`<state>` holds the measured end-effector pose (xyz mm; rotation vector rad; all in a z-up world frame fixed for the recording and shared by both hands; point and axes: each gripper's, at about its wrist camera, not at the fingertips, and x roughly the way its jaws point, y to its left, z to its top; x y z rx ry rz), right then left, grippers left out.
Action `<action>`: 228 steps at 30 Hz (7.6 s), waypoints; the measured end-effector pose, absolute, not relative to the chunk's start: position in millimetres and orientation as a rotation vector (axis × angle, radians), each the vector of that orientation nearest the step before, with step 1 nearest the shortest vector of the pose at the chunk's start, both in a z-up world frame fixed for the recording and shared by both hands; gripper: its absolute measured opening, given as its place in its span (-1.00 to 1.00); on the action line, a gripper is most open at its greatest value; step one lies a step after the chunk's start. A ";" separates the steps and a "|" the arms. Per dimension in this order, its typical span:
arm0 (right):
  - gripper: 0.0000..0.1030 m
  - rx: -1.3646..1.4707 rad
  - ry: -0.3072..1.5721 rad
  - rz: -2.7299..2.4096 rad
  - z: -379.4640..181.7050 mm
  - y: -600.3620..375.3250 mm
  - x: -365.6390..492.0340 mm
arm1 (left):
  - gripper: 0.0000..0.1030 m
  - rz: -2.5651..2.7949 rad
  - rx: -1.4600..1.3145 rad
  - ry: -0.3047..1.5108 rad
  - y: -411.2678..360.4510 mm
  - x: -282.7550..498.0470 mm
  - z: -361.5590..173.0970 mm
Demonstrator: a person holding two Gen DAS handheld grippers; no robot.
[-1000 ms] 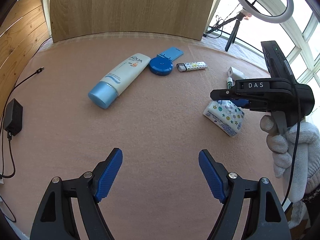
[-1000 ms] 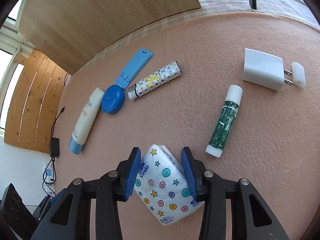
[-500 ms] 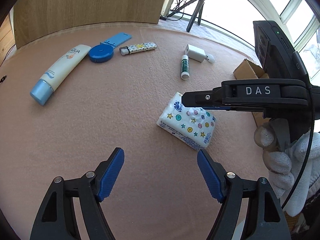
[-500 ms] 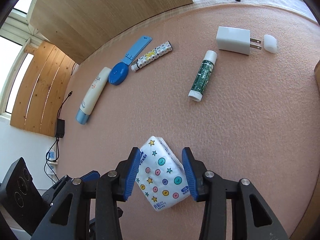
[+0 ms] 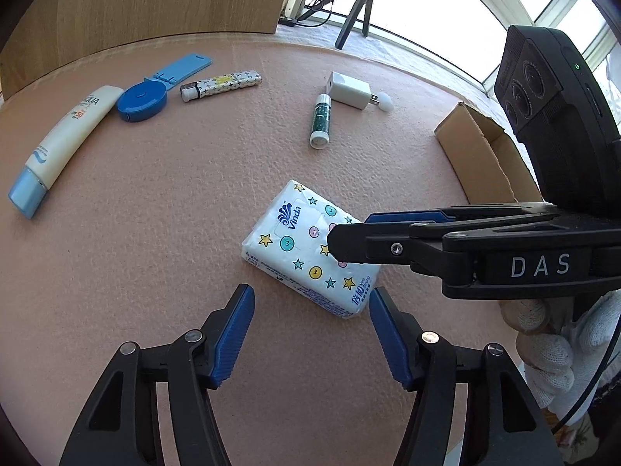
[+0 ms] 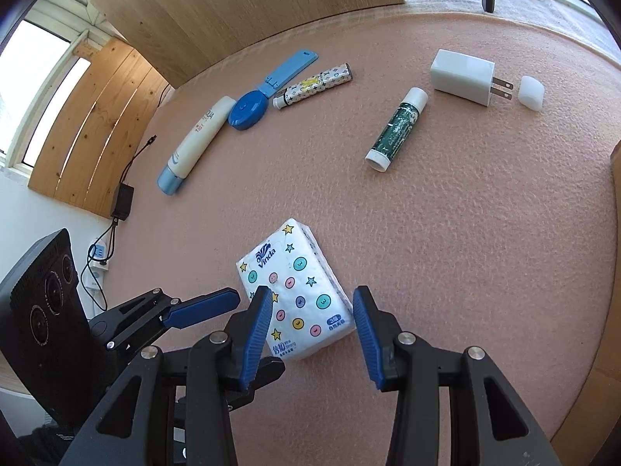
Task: Organize objects
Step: 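Grasp the white dotted tissue pack with the right gripper and lift it, then carry the tissue pack into the box and open the right gripper, then grasp the patterned lighter with the left gripper while the right gripper grasps the green glue stick, then carry lighter and glue stick into the box and open both grippers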
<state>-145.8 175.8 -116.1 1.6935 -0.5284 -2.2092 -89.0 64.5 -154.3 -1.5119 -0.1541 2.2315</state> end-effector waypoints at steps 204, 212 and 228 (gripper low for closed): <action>-0.73 1.563 -0.526 -2.721 -67.1 238.7 -129.5 | -0.52 2.353 -1.335 0.109 87.3 -190.3 -101.6; -0.73 1.502 -0.578 -2.795 -42.0 268.8 -83.0 | -0.52 2.294 -1.239 0.138 135.5 -162.8 -75.2; -0.73 1.528 -0.675 -3.016 -28.0 344.5 23.2 | -0.52 2.108 -1.139 0.231 261.5 -128.3 -63.7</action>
